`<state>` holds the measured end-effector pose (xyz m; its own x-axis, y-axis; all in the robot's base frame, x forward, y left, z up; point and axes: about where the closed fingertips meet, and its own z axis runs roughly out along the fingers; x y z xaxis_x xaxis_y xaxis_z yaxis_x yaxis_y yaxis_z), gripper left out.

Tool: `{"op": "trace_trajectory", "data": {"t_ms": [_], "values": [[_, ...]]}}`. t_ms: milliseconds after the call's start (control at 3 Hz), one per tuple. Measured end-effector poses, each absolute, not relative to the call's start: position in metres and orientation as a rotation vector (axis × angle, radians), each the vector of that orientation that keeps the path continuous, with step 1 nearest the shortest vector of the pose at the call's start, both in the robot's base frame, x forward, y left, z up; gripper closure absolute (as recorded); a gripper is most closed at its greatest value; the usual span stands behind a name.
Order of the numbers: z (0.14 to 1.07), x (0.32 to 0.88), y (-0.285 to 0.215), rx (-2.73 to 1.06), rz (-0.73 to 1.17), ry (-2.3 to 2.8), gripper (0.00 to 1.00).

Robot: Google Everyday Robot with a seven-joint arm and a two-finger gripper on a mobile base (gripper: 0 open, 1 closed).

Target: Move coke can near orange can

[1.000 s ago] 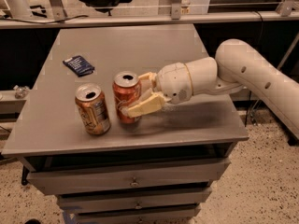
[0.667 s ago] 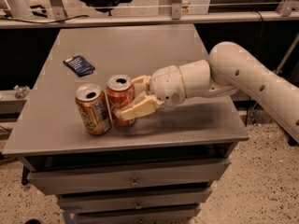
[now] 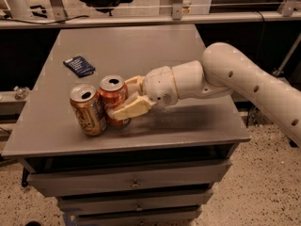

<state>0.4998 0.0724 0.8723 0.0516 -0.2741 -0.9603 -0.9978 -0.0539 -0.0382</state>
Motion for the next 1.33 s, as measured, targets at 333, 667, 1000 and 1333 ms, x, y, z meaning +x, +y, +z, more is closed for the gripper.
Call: {"op": "trace_trajectory", "data": {"t_ms": [333,667,1000,1333], "values": [[0.8728,0.5009,0.0747,-1.470,1.057,1.359,0.40],[0.8727,0.5025,0.0754,-1.469,1.052,1.362,0.17],[0.8723,0.5047,0.0749,-1.470,1.049,1.364,0.00],[0.8722,0.5049,0.0748,-1.470,1.048,1.364,0.00]]}}
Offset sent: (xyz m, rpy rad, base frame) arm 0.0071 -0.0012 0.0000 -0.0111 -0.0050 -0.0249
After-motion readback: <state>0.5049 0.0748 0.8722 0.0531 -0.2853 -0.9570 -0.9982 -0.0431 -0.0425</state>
